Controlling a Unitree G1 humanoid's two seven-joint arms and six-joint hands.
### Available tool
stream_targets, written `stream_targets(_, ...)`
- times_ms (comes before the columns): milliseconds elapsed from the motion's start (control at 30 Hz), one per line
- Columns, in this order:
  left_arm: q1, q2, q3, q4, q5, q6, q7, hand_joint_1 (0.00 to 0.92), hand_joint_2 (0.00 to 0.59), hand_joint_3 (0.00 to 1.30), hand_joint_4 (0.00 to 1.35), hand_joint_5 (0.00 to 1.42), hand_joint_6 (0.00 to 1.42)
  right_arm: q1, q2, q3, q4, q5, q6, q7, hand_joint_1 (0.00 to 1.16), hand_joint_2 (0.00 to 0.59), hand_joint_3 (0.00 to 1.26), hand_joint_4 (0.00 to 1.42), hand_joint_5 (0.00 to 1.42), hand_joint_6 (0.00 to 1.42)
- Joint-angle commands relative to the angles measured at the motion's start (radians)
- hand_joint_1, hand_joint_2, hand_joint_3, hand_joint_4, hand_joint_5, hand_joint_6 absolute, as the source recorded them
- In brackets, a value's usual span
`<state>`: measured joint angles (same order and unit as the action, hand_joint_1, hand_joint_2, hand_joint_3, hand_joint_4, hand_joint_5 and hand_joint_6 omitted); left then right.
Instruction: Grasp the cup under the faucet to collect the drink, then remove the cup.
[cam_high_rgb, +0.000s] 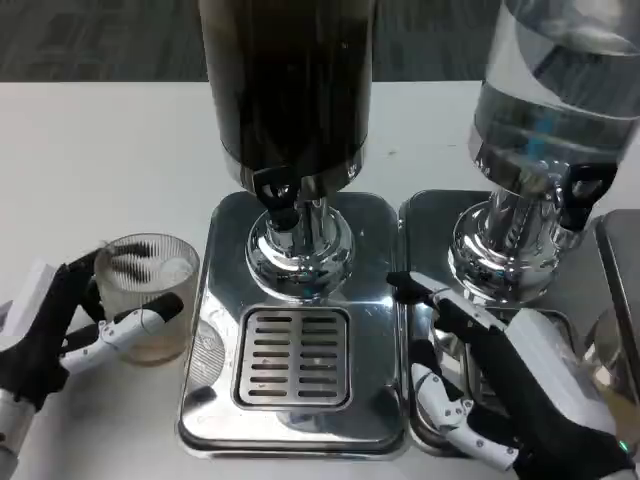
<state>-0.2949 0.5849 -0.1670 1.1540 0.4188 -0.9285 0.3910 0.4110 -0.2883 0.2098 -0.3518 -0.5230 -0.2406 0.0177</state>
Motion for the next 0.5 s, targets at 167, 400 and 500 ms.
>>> stream_targets(167,0.016,0.008,0.026,-0.026,0.006,-0.040,0.054,0.136,0.194,0.39,0.47,0.69,0.76,-0.006,-0.009,-0.004,-0.006,0.014,-0.014,0.011,0.48,0.586,0.17,0.22,0.17,0.27)
stream_targets(400,0.028,0.007,0.036,-0.060,0.017,-0.077,0.060,0.183,0.205,0.39,0.47,0.68,0.76,-0.007,-0.011,-0.008,-0.010,0.016,-0.012,0.014,0.48,0.586,0.17,0.22,0.17,0.27)
stream_targets(500,0.033,0.005,0.043,-0.084,0.017,-0.095,0.061,0.187,0.206,0.39,0.47,0.68,0.76,-0.009,-0.010,-0.009,-0.009,0.019,-0.010,0.016,0.48,0.586,0.17,0.22,0.17,0.27)
